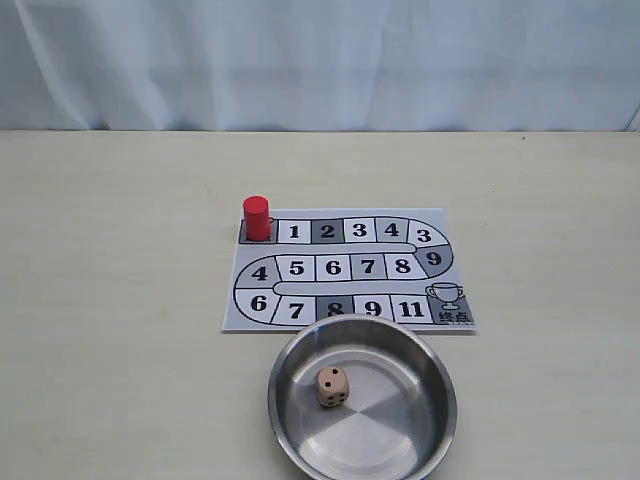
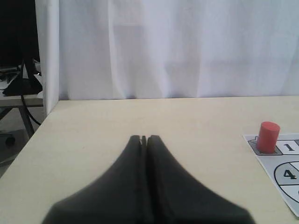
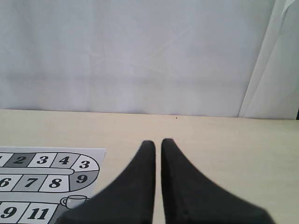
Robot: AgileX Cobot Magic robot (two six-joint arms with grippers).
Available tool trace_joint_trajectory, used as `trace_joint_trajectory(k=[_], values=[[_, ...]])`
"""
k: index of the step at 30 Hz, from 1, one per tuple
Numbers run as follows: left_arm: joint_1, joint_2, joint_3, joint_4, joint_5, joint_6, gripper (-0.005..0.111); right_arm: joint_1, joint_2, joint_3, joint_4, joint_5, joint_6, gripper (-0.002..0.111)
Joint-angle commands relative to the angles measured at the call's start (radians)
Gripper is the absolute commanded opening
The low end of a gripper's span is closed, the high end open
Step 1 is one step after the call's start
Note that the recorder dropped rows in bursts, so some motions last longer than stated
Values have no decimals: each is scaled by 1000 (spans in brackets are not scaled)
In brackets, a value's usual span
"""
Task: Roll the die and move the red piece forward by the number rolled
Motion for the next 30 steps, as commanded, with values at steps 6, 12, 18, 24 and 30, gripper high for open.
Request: trace_joint_trajectory(k=[6, 12, 18, 24, 30], values=[[1, -6, 3, 1, -27, -2, 0, 2, -5, 2, -8, 6, 3, 4], [1, -6, 3, -12, -44, -2, 0, 2, -5, 2, -8, 6, 3, 4], [1, -6, 3, -168, -214, -35, 0, 2, -5, 2, -8, 6, 3, 4], [1, -6, -90, -246, -136, -52, 0, 2, -5, 2, -8, 6, 3, 4], [1, -4, -302, -270, 142, -56, 0, 2, -5, 2, -8, 6, 3, 4]])
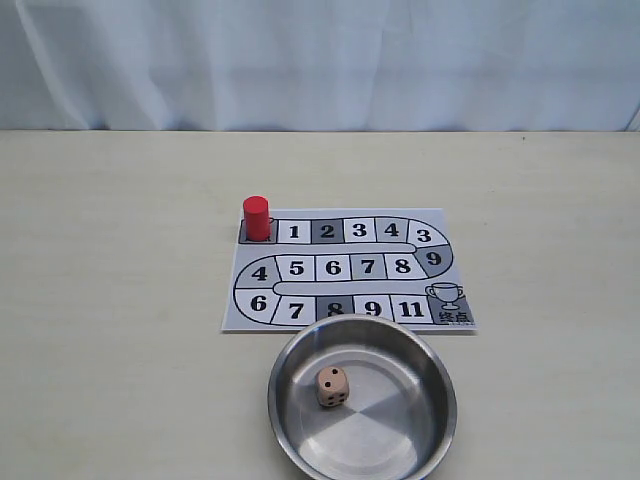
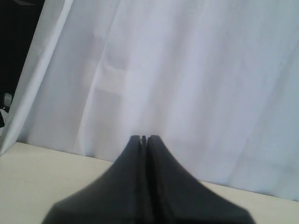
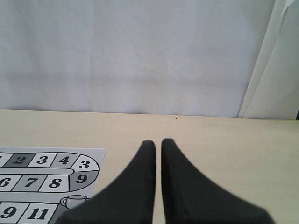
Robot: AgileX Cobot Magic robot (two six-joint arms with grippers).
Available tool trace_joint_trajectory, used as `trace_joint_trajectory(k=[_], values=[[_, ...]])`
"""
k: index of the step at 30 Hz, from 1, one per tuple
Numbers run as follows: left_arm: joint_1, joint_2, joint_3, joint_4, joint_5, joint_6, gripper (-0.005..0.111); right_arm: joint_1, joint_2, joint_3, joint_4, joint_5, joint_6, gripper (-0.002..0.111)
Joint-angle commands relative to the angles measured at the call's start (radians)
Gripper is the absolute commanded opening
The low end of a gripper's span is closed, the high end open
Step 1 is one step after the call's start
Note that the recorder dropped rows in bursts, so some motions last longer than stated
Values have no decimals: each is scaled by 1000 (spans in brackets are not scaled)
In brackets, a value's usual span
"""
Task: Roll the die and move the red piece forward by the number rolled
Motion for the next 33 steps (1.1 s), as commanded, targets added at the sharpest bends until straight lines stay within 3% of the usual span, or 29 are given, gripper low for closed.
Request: trace_joint_trajectory(k=[1, 5, 11, 20, 24, 27, 30, 33], values=[[1, -1, -168, -21, 242, -9, 0, 2, -5, 2, -8, 6, 3, 4], [1, 45, -323, -26, 452, -3, 0, 2, -5, 2, -8, 6, 3, 4], [1, 173, -468, -71, 572, 75, 0, 2, -5, 2, -8, 6, 3, 4], [1, 361, -509, -336, 506, 333, 0, 2, -5, 2, -8, 6, 3, 4], [1, 470, -509, -388, 482, 494, 0, 2, -5, 2, -8, 6, 3, 4], [1, 542, -509, -398, 487, 528, 1, 2, -5, 2, -8, 6, 3, 4], [1, 615, -509, -426, 542, 601, 11, 2, -5, 2, -8, 6, 3, 4], [-11, 685, -509, -455, 553, 604, 30, 2, -5, 2, -8, 6, 3, 4]])
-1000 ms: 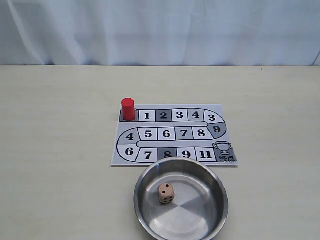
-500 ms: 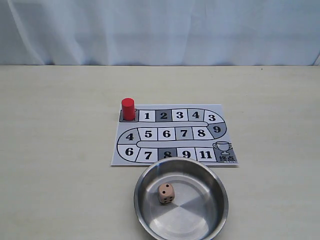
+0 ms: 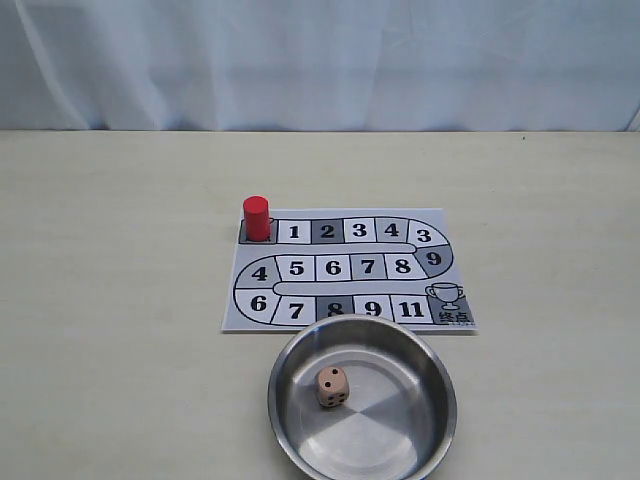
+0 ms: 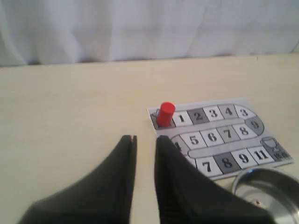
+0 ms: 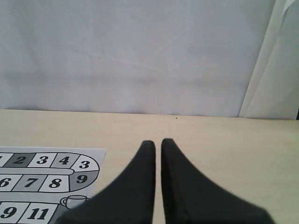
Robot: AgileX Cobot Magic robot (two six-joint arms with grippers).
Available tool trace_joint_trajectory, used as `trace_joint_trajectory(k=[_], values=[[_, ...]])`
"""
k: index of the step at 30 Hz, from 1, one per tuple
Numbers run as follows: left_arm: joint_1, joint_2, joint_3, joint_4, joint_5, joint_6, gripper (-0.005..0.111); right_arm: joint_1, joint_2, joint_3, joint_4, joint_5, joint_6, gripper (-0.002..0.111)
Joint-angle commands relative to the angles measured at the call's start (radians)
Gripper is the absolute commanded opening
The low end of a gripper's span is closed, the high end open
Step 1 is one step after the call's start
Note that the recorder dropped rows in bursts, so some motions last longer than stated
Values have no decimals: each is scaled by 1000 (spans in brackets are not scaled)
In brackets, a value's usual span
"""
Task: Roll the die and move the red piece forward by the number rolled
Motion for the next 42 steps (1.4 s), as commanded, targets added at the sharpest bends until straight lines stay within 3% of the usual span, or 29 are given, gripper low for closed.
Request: trace_joint_trajectory(k=[1, 7, 18, 28, 30, 35, 41, 42], values=[[-22, 96, -9, -50, 17, 34, 33, 2, -5, 2, -8, 6, 3, 4], [-114, 188, -19, -28, 20, 34, 39, 2, -5, 2, -8, 6, 3, 4], [-343, 341, -105, 204, 58, -116, 39, 2, -5, 2, -8, 6, 3, 4], [-596, 578, -183, 282, 17, -128, 40, 2, -5, 2, -8, 6, 3, 4], [-645, 625, -202, 294, -6, -128, 44, 2, -5, 2, -8, 6, 3, 4], [-711, 725, -231, 294, -57, -128, 57, 2, -5, 2, -8, 6, 3, 4], [-731, 852, -233, 252, -76, -40, 58, 2, -5, 2, -8, 6, 3, 4], [-731, 880, -233, 187, -85, -29, 58, 2, -5, 2, -8, 6, 3, 4]])
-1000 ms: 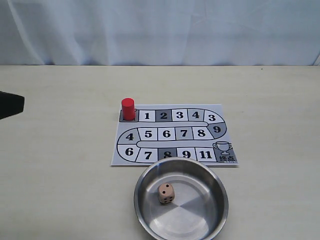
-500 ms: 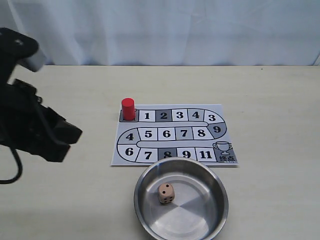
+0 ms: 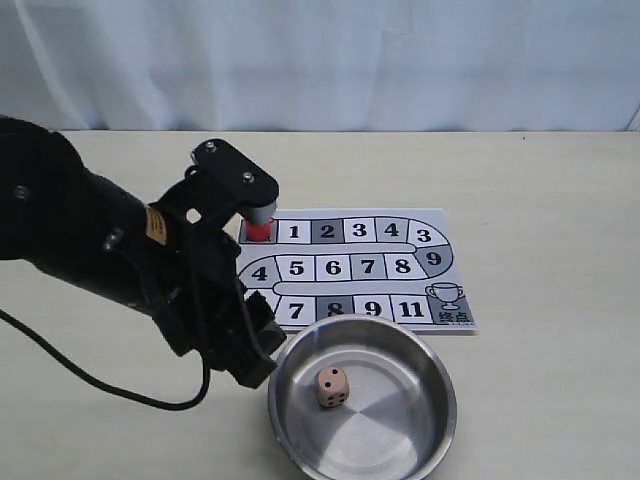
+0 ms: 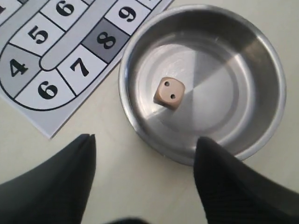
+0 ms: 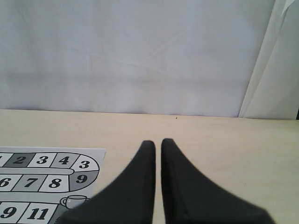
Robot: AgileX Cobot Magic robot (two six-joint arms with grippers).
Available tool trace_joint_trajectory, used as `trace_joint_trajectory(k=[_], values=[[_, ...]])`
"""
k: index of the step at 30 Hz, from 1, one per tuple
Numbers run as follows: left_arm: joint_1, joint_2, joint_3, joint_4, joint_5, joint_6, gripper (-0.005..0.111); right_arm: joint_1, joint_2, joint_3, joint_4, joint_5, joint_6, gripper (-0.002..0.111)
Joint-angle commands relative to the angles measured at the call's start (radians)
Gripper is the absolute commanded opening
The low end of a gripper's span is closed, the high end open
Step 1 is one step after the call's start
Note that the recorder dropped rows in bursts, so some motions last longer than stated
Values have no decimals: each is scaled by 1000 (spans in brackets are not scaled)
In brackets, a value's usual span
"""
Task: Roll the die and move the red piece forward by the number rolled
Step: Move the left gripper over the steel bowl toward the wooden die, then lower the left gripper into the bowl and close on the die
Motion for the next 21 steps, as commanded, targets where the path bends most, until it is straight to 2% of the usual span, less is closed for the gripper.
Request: trace_joint_trajectory(k=[1, 3, 6, 8, 10, 15, 21], values=[[-5, 76, -6, -132, -31, 62, 58, 2, -5, 2, -8, 6, 3, 4], [-12, 123, -6, -175, -28, 72, 58, 2, -5, 2, -8, 6, 3, 4], [-73, 172, -23, -158, -79, 86, 58, 2, -5, 2, -8, 6, 3, 4], [-123, 212, -68, -126, -95, 89, 58, 2, -5, 2, -8, 6, 3, 4], [-142, 271, -137, -122, -85, 87, 58, 2, -5, 2, -8, 6, 3, 4], [-142, 388, -224, -104, -48, 68, 58, 2, -5, 2, -8, 6, 3, 4], [-142, 450, -247, -10, -57, 68, 58, 2, -5, 2, -8, 6, 3, 4]])
